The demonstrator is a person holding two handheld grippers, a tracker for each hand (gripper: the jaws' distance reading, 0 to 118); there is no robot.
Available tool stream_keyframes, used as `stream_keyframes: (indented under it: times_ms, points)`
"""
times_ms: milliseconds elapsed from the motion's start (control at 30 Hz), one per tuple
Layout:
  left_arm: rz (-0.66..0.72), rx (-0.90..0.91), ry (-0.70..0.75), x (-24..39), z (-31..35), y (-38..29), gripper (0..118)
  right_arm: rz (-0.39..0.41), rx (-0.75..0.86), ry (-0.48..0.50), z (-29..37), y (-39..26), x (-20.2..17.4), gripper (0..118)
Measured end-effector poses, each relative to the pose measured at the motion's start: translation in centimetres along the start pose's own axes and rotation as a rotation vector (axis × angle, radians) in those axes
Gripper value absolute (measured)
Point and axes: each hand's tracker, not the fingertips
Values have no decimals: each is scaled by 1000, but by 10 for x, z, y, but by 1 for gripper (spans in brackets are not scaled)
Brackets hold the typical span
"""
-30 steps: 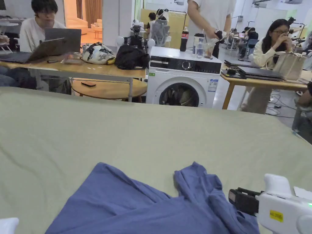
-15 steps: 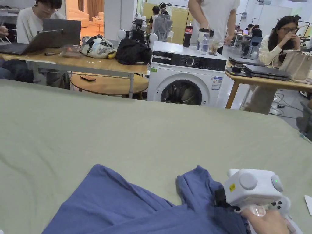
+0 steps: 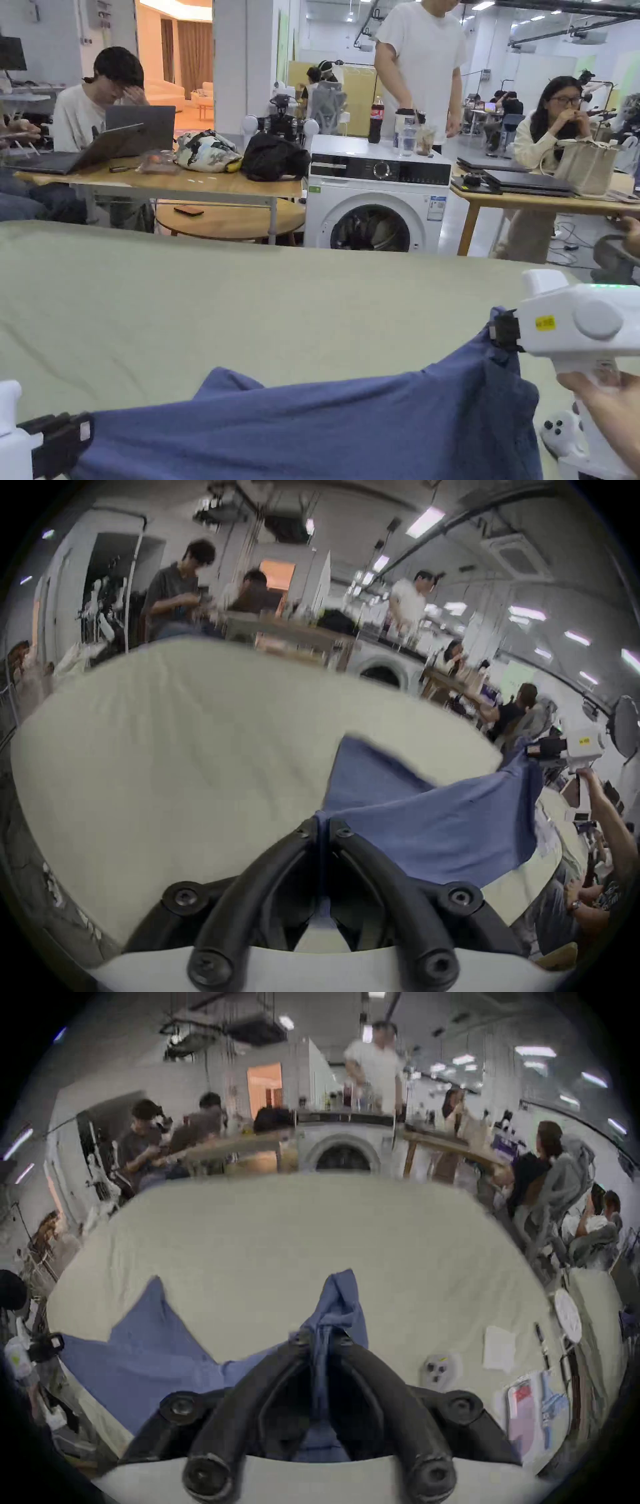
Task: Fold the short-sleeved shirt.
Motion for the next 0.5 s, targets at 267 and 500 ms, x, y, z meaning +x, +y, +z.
stream_keyframes:
  times_ms: [267,500]
  points:
    - [-115,196,-46,42,-5,137,0,-43,253,-55,106,88,20,4]
    - [-183,323,7,89,-56,240,0,-27,359,-156,109,168,11,4]
